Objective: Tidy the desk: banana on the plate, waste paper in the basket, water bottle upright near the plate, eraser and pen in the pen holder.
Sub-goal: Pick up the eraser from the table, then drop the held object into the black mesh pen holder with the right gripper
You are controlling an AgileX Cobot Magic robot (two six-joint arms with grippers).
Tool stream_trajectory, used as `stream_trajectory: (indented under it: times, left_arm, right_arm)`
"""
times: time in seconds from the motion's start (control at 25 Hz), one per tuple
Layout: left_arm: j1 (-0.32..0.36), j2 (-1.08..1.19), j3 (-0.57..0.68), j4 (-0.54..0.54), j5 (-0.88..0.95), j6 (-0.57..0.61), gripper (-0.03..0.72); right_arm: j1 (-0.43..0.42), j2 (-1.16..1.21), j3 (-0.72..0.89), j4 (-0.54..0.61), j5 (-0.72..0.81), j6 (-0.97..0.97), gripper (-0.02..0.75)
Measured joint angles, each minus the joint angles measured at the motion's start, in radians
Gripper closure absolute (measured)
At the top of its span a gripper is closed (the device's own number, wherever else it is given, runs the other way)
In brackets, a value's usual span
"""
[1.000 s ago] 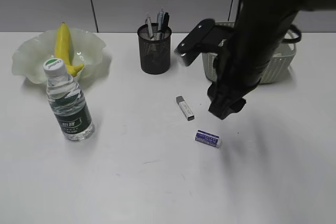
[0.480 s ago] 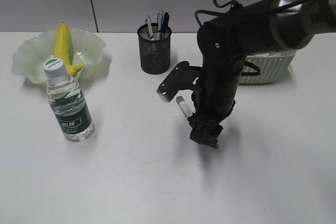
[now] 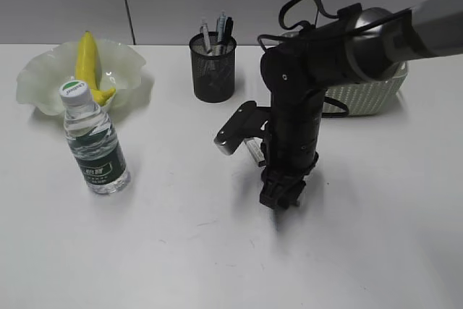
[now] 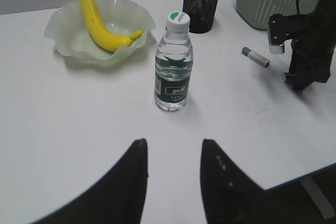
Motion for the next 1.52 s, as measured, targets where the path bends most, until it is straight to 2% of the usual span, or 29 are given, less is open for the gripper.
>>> stream_trajectory:
  times: [0.04,0.08,0.12,0.28,0.44,0.52,0.64,0.8,0.92,1.24,1.52]
  left_arm:
    - [0.000,0.000,0.000,0.000,0.000,0.000,0.432]
    - [0.000,0.000,0.000,0.000,0.000,0.000,0.432]
    - [0.000,0.000,0.000,0.000,0.000,0.000,0.432]
    - [0.000,0.000,0.000,0.000,0.000,0.000,0.432]
    - [0.000,0.000,0.000,0.000,0.000,0.000,0.432]
    - [0.000,0.000,0.000,0.001,0.000,0.000,0.432]
    - [0.000,0.000,0.000,0.001,0.000,0.000,0.432]
    - [0.000,0.000,0.000,0.001,0.000,0.000,0.432]
    - [0.000,0.000,0.000,0.001,0.000,0.000,0.432]
    - [0.000,0.000,0.000,0.004,0.000,0.000,0.432]
    - [0.000,0.000,0.000,0.005,0.000,0.000,0.432]
  right_arm:
    - [0.000,0.001,-0.002,0.001,0.001,-0.001,0.426]
    - [0.000,0.001,-0.007,0.001,0.002,-0.001,0.517]
    - [0.000,0.002,-0.019,0.000,0.005,-0.001,0.549]
    - [0.000,-0.012,-0.102,0.008,0.008,-0.002,0.539]
    - [0.000,-0.067,-0.240,0.069,-0.024,-0.002,0.539]
    - [0.000,-0.091,-0.314,0.101,-0.084,-0.002,0.542]
    - [0.000,-0.100,-0.384,0.164,-0.263,-0.003,0.542]
    - [0.000,-0.087,-0.396,0.201,-0.565,0.005,0.542]
    - [-0.012,-0.044,-0.398,0.206,-0.703,0.020,0.542]
    - [-0.066,0.113,-0.398,0.260,-0.910,0.236,0.542]
    - [-0.078,0.170,-0.398,0.270,-0.896,0.248,0.521]
